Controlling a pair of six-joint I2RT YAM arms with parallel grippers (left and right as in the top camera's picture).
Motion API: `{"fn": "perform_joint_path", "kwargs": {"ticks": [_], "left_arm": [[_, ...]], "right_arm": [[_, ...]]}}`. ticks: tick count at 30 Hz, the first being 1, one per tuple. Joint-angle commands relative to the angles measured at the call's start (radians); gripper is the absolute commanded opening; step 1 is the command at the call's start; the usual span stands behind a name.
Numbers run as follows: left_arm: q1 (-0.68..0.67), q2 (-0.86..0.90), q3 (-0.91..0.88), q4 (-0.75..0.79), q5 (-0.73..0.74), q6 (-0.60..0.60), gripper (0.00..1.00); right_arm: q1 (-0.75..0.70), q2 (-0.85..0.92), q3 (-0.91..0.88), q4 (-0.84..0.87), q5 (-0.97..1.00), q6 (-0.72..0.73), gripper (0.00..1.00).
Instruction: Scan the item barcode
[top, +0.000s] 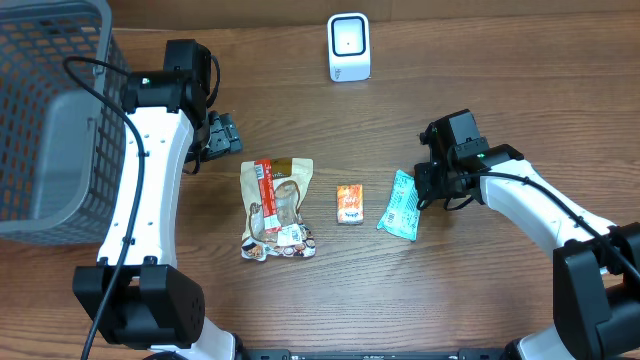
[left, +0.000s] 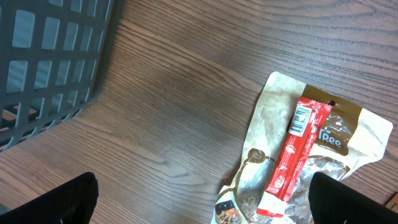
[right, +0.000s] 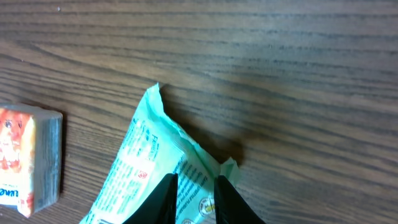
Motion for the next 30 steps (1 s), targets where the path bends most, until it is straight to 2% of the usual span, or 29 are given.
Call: {"fn": "perform_joint_path", "kwargs": {"ticks": [1, 10, 21, 25, 30], "left_arm": [[-0.002, 0.002, 0.021, 0.000, -0.006, -0.018, 1.00], [-0.003, 0.002, 0.021, 0.000, -0.006, -0.018, 1.00], [-0.003, 0.002, 0.021, 0.000, -0.006, -0.018, 1.00], [-0.003, 0.002, 0.021, 0.000, -0.006, -0.018, 0.99], [-0.002, 0.002, 0.021, 0.000, -0.006, -0.018, 0.99]], "right_arm": [[-0.002, 0.003, -0.001, -0.005, -0.001, -0.002, 0.20], [-0.002, 0.003, -0.001, 0.126, -0.002, -0.002, 0.20], [-0.002, 0.063, -0.001, 0.126, -0.002, 0.025, 0.19], [-0.003, 0.081, -0.001, 0.081, 0.042, 0.025, 0.06], [-0.024, 0.047, 0.001, -0.024, 0.063, 0.025, 0.05]]}}
